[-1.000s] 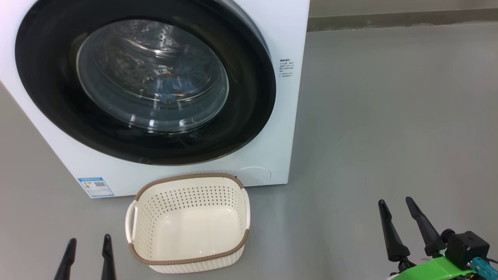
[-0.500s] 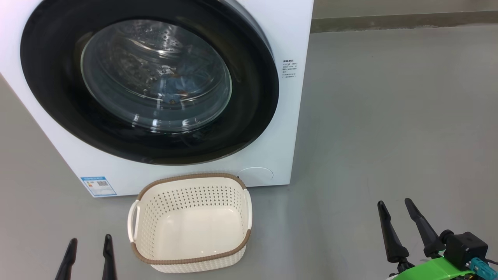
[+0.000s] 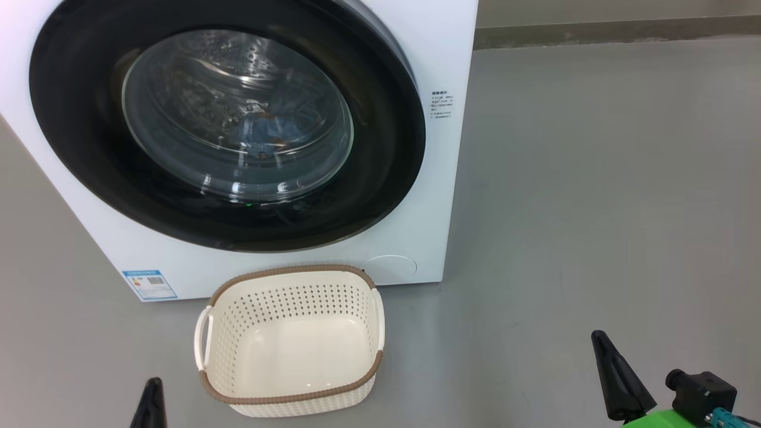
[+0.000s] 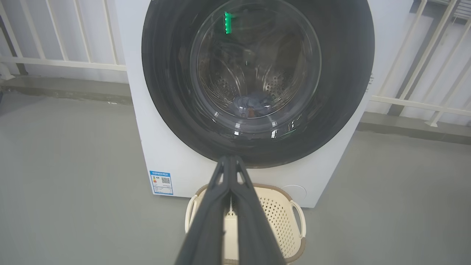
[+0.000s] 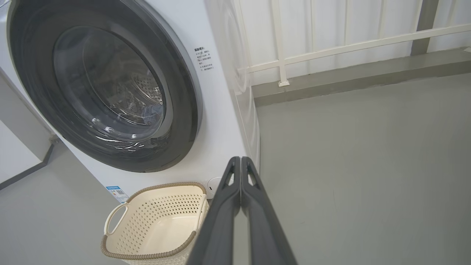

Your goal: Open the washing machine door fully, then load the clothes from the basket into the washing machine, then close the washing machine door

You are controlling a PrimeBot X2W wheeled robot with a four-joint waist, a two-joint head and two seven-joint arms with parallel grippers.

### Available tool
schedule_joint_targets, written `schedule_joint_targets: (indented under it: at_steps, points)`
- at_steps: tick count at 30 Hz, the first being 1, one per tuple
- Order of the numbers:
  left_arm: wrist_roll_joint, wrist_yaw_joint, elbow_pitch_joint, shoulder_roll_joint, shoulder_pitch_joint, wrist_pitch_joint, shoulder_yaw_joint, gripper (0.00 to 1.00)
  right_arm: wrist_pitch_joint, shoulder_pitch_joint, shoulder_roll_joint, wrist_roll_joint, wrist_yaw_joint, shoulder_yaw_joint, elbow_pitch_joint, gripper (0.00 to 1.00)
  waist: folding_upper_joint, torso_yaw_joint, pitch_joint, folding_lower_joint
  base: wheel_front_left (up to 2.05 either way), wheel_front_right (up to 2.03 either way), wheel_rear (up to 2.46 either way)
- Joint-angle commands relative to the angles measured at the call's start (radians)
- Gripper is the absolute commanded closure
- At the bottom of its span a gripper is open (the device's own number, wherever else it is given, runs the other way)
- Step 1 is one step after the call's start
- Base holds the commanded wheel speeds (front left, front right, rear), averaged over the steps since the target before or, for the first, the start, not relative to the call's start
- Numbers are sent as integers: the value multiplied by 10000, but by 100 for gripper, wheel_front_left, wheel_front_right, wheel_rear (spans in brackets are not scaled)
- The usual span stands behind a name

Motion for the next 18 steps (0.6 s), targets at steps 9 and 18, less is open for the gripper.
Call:
schedule_joint_targets:
  at_steps: [9, 18]
  points:
    - [-1220, -91, 27, 133, -354, 298, 64, 100, 306, -288, -6, 1141, -7, -104, -187, 100, -1, -8, 19, 0, 0, 0, 0]
    - [-2259, -161, 232, 162, -588, 552, 81, 100, 572, -390, 22, 2090, -12, -180, -140, 100, -1, -15, 32, -1, 0, 0, 0]
